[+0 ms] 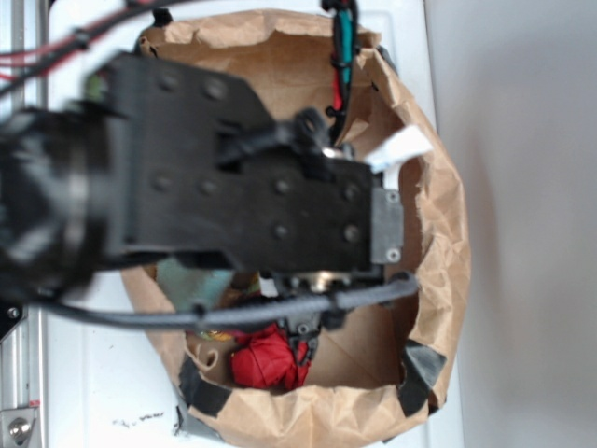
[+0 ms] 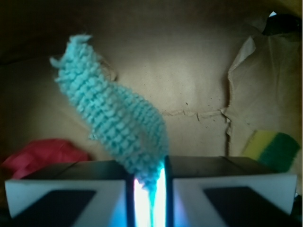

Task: Grab the blue cloth.

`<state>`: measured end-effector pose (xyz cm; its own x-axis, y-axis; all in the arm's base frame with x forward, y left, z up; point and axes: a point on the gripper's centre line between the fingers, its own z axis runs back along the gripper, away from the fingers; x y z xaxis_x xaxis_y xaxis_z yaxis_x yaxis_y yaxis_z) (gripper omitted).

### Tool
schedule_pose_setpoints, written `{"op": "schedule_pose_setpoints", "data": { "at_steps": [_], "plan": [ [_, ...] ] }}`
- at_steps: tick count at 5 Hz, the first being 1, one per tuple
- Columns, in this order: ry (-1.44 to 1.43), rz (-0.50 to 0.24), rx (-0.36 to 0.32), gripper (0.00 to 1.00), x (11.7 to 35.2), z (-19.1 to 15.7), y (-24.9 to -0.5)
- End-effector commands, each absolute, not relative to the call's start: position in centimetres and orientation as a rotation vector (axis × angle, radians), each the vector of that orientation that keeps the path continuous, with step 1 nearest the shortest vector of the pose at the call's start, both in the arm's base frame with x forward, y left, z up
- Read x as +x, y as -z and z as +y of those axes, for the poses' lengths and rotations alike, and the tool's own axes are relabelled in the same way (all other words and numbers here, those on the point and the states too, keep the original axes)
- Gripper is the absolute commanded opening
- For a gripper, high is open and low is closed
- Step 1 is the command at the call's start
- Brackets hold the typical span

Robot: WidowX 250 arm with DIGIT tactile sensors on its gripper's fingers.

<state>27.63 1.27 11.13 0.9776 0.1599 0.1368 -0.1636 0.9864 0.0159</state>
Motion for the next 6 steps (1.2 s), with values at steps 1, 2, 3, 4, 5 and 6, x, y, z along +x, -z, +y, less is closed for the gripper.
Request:
{"op": "schedule_pose_setpoints", "data": {
  "at_steps": [1,2,3,4,5,6],
  "plan": [
    [-0.189,-0.278,0.016,0.00,26.6,1.8,-15.9],
    [-0.222,-0.279,0.011,0.00,26.4,3.2,-16.9],
    [-0.233,-0.307,0.077,0.00,26.3,3.4,-17.4],
    [-0.274,-0.370,0.002,0.00,27.2,3.7,-18.0],
    [-0.273,-0.364,0.018,0.00,28.2,2.9,-17.9],
    [-0.271,-0.362,0.043,0.00,28.5,2.6,-17.3]
  ]
}}
